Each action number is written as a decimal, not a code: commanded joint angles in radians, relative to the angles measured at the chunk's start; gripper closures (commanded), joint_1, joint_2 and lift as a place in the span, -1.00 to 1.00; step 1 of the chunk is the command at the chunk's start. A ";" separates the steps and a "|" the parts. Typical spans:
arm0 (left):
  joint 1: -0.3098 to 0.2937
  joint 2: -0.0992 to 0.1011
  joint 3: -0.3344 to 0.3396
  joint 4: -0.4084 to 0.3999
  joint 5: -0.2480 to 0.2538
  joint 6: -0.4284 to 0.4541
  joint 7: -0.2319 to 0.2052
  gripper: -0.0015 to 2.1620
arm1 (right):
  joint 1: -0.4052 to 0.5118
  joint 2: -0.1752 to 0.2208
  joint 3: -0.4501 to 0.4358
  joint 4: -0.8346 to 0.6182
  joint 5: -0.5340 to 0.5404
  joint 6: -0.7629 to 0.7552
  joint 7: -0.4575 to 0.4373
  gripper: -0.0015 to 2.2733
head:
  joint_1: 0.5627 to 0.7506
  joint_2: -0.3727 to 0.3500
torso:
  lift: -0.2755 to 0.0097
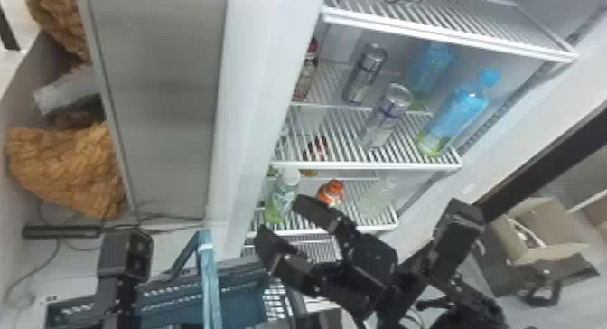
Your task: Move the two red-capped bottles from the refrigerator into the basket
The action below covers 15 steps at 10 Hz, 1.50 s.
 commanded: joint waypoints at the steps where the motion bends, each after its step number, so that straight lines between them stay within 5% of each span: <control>1: 0.000 0.000 0.000 0.000 0.000 0.000 0.000 0.12 | 0.000 0.011 -0.042 -0.004 0.024 -0.021 -0.002 -0.90 | 0.41 -0.94 | 0.93; 4: 0.000 0.000 0.000 0.000 0.000 0.002 0.000 0.12 | 0.002 0.022 -0.060 -0.006 0.032 -0.075 -0.015 -0.90 | 0.41 -0.94 | 0.93; 9: 0.000 0.002 -0.002 0.000 0.000 0.002 0.000 0.12 | -0.007 0.080 -0.221 0.008 0.126 -0.186 -0.074 -0.90 | 0.41 -0.94 | 0.93; 15: 0.000 0.002 -0.002 0.000 0.004 0.000 0.000 0.12 | -0.132 0.131 -0.209 0.143 0.225 -0.255 -0.157 -0.90 | 0.41 -0.94 | 0.93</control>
